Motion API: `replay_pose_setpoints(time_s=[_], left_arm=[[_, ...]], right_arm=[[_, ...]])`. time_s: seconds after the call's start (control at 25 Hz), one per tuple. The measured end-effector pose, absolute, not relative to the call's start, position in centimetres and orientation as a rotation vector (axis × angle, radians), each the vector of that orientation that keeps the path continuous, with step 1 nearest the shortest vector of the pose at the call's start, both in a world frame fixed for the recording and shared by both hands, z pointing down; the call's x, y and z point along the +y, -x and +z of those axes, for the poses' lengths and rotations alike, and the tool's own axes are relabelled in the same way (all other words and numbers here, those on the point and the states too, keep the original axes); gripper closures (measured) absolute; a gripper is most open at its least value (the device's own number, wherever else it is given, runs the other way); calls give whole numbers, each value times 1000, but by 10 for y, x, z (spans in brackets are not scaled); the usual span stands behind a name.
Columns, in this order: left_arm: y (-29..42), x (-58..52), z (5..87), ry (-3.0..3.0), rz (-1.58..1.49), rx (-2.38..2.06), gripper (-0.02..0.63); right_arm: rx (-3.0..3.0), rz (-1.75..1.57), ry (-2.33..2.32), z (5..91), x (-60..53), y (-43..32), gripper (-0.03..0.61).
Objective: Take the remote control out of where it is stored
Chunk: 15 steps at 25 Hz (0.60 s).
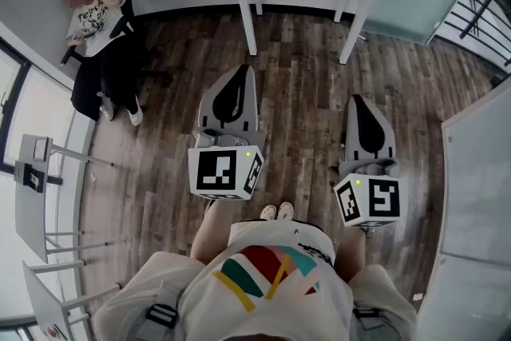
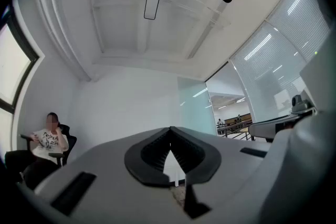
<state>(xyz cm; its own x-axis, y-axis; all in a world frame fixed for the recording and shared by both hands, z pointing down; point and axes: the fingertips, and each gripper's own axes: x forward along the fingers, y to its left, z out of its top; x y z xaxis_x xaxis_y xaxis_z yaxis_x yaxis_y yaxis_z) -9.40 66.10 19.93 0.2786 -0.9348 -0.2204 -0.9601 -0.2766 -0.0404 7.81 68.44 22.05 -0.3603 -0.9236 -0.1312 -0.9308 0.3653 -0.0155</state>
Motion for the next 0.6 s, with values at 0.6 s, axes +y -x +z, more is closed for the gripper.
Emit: replay_pose_setpoints(time_s=[0.6], left_arm=[[67, 644, 213, 2353, 137, 1787, 607]], right_arm=[[2478, 72, 1735, 240, 665, -121, 577]])
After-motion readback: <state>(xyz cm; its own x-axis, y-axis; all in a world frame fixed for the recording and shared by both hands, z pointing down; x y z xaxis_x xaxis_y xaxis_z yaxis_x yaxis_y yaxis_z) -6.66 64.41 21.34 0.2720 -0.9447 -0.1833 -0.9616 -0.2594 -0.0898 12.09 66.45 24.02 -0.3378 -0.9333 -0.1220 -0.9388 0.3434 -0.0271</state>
